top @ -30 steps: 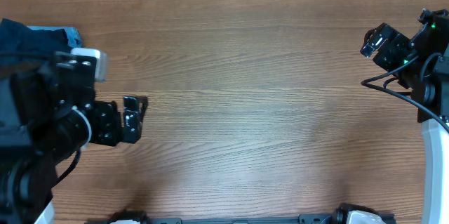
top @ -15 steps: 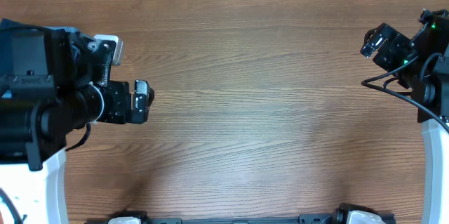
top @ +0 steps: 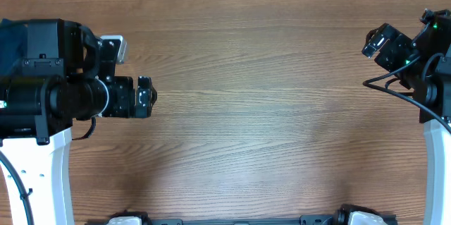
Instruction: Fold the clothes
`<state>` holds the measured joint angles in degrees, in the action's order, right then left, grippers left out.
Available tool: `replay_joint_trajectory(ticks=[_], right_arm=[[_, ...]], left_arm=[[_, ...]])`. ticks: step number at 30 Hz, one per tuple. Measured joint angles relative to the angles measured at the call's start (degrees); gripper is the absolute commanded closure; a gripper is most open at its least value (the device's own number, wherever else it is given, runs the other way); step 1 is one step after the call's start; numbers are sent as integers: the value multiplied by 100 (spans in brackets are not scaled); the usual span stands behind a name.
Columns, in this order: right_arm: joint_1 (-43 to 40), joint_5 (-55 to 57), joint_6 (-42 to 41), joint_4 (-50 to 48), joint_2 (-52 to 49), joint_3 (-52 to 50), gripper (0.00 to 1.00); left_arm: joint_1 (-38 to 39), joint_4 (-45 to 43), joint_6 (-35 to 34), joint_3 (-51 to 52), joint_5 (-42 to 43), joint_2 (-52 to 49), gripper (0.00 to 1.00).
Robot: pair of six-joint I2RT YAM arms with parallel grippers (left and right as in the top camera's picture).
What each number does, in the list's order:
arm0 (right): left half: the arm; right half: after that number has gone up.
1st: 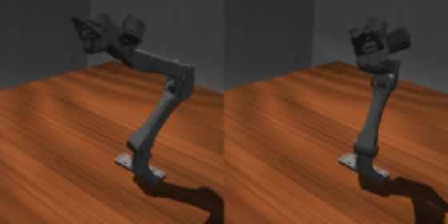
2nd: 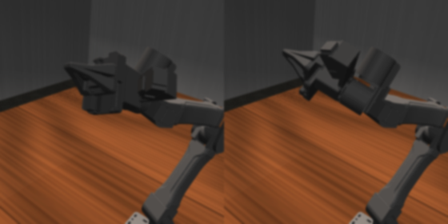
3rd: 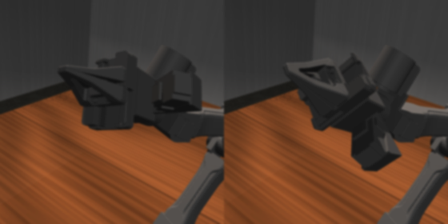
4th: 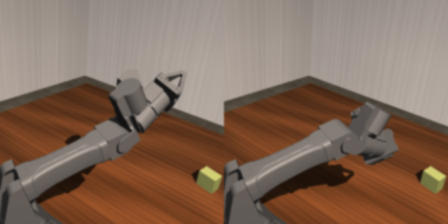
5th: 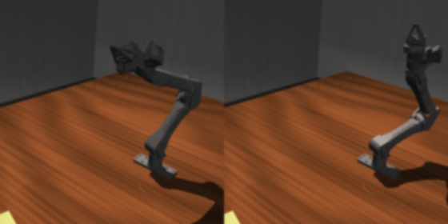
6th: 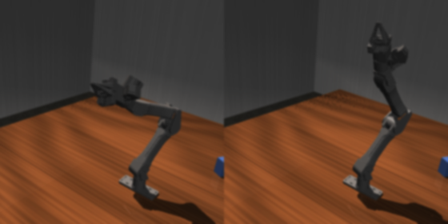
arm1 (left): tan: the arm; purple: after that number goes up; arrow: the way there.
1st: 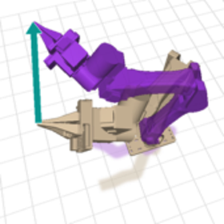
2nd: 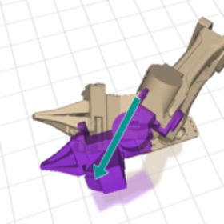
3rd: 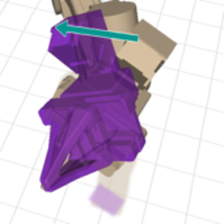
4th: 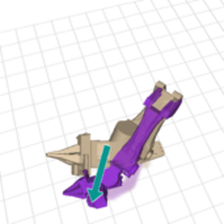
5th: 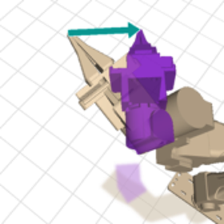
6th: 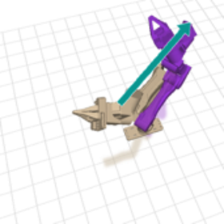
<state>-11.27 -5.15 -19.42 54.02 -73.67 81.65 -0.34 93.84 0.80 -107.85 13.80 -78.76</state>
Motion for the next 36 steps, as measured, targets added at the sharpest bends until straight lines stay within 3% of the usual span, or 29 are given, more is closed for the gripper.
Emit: replay_joint_trajectory(ticks=[13, 17, 23, 36], right_arm=[[0, 0, -2, 0, 0, 0, 0], [2, 0, -2, 0, 0, 0, 0], [0, 2, 0, 2, 0, 0, 0], [0, 2, 0, 2, 0, 0, 0]], left_arm=[[0, -1331, 393, 26, 63, 59, 0], [0, -2669, 568, 396, 52, 603, 0], [0, -4194, 997, 2114, 55, 2184, 0], [0, -5613, 1316, 6529, 151, 5095, 0]])
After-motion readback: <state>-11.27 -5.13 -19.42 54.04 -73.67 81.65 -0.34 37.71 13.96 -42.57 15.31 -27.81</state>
